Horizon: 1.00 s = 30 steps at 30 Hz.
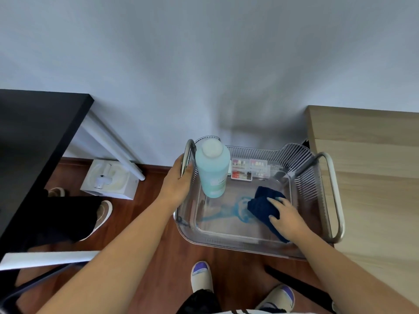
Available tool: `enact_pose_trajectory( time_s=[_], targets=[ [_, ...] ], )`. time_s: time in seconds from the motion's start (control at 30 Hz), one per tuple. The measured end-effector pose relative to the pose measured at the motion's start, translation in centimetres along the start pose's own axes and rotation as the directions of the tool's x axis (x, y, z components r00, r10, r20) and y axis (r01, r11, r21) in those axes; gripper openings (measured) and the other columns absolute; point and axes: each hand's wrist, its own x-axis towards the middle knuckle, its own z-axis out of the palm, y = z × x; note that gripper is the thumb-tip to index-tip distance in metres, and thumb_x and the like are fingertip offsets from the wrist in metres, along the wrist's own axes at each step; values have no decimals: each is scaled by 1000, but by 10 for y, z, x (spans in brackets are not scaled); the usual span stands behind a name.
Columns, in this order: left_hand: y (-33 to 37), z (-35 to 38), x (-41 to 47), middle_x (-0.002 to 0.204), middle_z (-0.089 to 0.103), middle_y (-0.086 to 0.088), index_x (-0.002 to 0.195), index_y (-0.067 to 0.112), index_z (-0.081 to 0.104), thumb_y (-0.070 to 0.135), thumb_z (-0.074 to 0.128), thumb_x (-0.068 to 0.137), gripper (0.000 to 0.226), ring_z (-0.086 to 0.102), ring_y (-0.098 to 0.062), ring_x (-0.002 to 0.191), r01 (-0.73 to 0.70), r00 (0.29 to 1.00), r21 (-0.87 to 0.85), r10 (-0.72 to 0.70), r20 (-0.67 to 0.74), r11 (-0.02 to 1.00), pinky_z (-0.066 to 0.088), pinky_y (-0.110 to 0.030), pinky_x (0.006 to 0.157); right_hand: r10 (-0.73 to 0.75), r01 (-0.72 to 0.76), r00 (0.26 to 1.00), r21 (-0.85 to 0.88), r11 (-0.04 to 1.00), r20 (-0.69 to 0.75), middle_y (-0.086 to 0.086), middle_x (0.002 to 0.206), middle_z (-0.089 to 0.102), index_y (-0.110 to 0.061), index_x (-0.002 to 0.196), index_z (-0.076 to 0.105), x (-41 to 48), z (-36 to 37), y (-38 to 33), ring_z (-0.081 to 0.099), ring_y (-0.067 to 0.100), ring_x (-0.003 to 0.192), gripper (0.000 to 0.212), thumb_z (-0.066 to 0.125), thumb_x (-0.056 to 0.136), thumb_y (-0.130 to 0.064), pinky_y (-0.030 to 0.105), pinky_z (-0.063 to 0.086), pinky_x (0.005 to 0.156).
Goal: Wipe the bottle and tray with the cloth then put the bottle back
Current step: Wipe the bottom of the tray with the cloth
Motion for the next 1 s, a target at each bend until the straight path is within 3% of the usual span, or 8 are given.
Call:
enact_pose_trajectory(
  time_s=[0.17,0.33,0.57,0.73,0.8,0.9,1.0],
  targets=[
    [-5,3,0,131,57,6,137,29,45,29,39,101,36,50,-16,121,-38,997,75,43,-66,996,33,-27,94,29,-28,999,-60,998,30,5,151,23,-26,150,20,11,14,-14,30,32,131,67,55,93,-29,38,29,113],
    [-9,2,3,124,59,8,135,28,46,32,38,101,35,51,-14,113,-56,996,105,64,-70,993,35,-28,91,-37,40,999,-151,988,24,8,148,26,-23,151,17,16,31,-39,31,33,130,71,55,92,-33,42,32,111],
    [-11,3,4,121,61,5,134,31,46,36,38,100,35,54,-18,107,-70,991,181,89,-99,981,39,-32,87,-213,258,961,-300,919,176,5,145,33,-31,142,31,16,34,-59,37,33,126,62,59,87,-23,45,41,105],
    [-10,3,2,120,62,3,133,29,47,36,38,100,34,56,-23,111,-85,991,182,103,-90,980,41,-35,89,-241,327,923,-283,901,300,3,134,45,-28,125,50,4,25,-51,43,29,118,43,57,87,-10,39,44,96],
    [-9,2,2,124,61,2,134,30,46,35,38,100,35,55,-23,114,-75,992,181,92,-86,981,41,-36,92,-238,300,936,-235,925,258,4,130,50,-25,122,54,-1,14,-44,47,28,115,42,53,86,-3,36,44,94],
    [-7,2,2,124,62,1,133,30,47,33,39,100,34,55,-25,114,-67,993,177,83,-82,982,43,-41,97,-168,177,984,-175,968,64,3,126,55,-27,123,54,-7,-7,-30,50,28,112,45,53,85,-3,39,44,95],
    [-6,2,1,122,62,0,132,29,48,32,39,100,33,56,-25,113,-66,993,167,81,-83,984,44,-42,97,-75,23,986,-330,944,-146,-4,128,56,-33,126,49,-11,-22,-18,46,29,115,41,55,88,-20,43,38,95]
  ],
)
